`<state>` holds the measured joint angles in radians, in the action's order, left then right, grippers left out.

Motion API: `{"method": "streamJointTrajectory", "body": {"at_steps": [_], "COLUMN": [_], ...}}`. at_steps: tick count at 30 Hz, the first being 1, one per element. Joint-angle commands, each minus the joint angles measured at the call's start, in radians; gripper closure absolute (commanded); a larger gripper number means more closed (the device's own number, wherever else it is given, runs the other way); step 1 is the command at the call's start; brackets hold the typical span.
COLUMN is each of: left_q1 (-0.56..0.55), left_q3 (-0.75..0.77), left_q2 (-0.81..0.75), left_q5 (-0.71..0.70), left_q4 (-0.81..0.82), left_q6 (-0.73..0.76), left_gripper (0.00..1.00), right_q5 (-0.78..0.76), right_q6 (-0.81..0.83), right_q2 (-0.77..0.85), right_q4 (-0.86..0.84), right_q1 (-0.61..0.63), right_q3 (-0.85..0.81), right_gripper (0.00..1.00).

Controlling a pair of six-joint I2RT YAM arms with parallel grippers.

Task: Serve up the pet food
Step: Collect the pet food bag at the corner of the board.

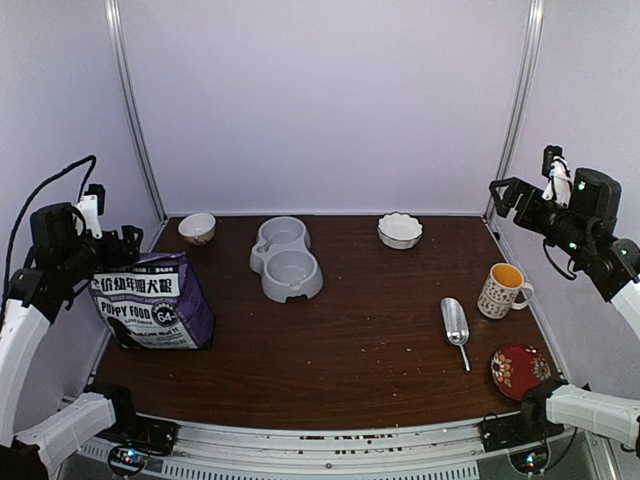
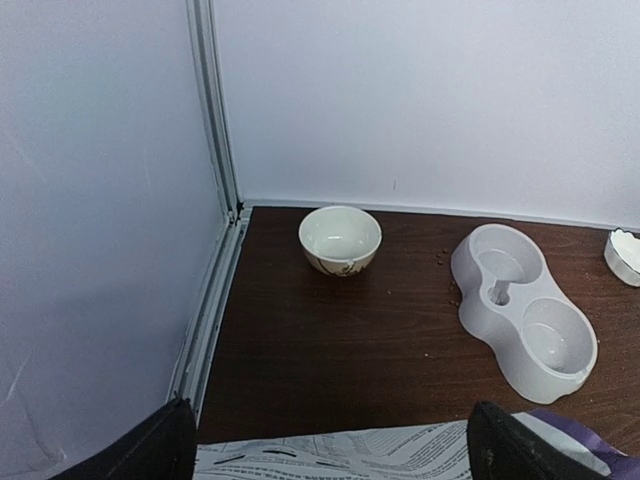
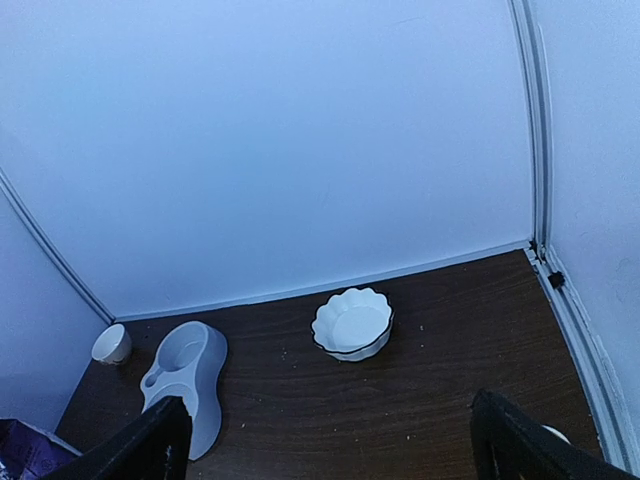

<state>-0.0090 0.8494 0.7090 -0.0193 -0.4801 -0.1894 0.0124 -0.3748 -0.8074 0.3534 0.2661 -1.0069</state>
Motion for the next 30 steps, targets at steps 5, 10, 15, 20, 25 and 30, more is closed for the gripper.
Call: {"method": "streamJointTrajectory", "body": {"at_steps": [5, 10, 15, 20, 25, 30], "left_q1": [0.039, 0.048, 0.053, 0.056, 0.058, 0.058], "left_q3": [0.039, 0.044, 0.044, 0.045, 0.048, 0.049], "left_q2": [-0.01, -0.031, -0.066, -0.089, -0.097, -0.109], "left_q5": [0.026, 0.011, -0.023, -0.061, -0.07, -0.074], "left_q4": [-0.033, -0.039, -0.044, -0.049, -0.051, -0.048], "left_q6": [-0.038, -0.047, -0.059, -0.065, -0.073, -0.084], "left_gripper": [0.04, 0.05, 0.06, 0.07, 0.08, 0.09], "right_q5": [0.098, 0.108, 0.097, 0.102, 0.142, 0.195], "right_q6": [0.118, 0.204, 0.321, 0.447, 0.555, 0.61], "right_q2": [-0.056, -0.164, -0.328, -0.526, -0.75, -0.959], "right_q4": [-0.014, 0.011, 0.052, 0.074, 0.093, 0.099], "right_q1": [0.087, 0.235, 0.409, 0.571, 0.69, 0.77], "right_q3": [-0.059, -0.134, -0.259, -0.402, -0.59, -0.787], "right_gripper": [0.0, 0.0, 0.0, 0.0, 0.0, 0.02]}}
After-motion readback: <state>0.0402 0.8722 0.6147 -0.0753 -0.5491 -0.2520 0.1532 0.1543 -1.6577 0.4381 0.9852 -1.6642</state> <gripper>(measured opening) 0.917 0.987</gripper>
